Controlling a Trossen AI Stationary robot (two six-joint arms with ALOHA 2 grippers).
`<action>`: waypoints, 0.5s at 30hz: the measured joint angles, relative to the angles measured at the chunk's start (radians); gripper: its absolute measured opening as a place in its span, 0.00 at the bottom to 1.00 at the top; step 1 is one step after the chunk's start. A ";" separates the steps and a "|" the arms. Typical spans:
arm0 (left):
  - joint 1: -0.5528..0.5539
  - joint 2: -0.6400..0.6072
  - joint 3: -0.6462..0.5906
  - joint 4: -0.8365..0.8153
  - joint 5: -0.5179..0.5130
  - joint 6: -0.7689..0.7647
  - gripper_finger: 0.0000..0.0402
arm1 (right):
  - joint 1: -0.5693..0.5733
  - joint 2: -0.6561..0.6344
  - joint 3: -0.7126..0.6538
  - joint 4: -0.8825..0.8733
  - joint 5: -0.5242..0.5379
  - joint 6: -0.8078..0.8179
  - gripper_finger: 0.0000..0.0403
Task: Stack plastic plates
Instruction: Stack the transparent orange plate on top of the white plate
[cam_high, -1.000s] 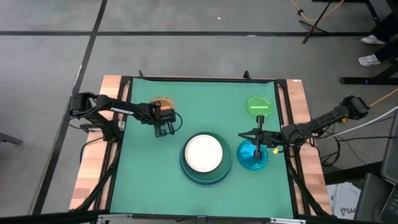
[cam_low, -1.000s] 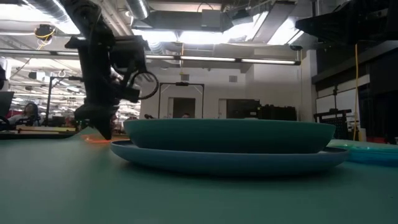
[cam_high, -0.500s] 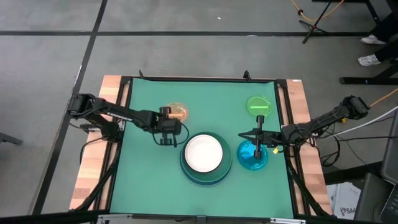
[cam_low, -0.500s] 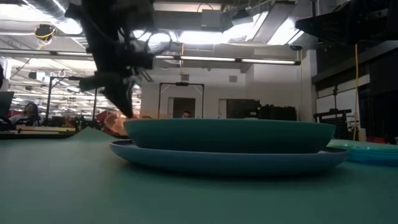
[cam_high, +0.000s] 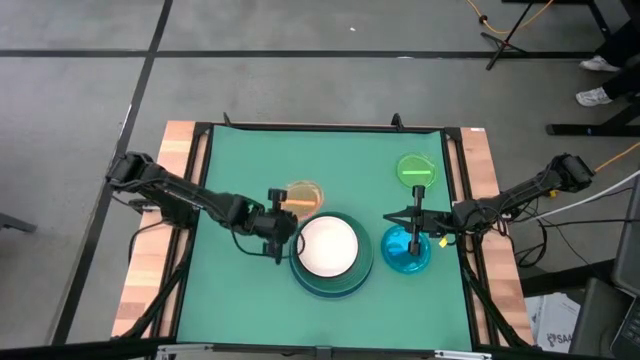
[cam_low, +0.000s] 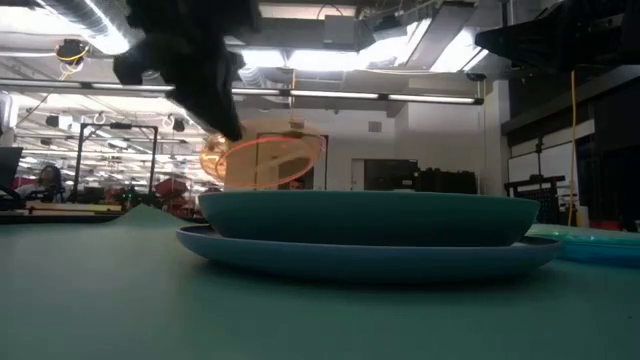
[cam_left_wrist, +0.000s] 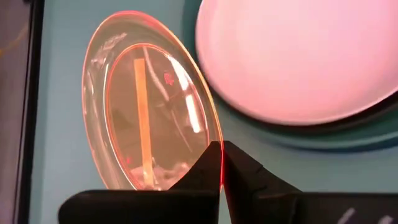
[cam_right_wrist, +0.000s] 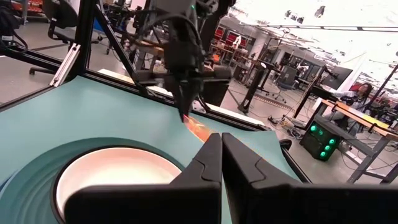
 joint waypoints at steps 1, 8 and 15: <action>-0.011 0.000 0.001 0.017 0.000 0.000 0.00 | 0.000 0.000 0.000 0.000 0.000 0.000 0.00; -0.081 0.008 0.002 0.140 0.000 0.000 0.00 | 0.000 0.000 0.000 0.000 0.000 0.000 0.00; -0.132 0.029 0.002 0.247 0.000 0.005 0.01 | 0.000 0.000 0.000 0.000 0.000 0.000 0.00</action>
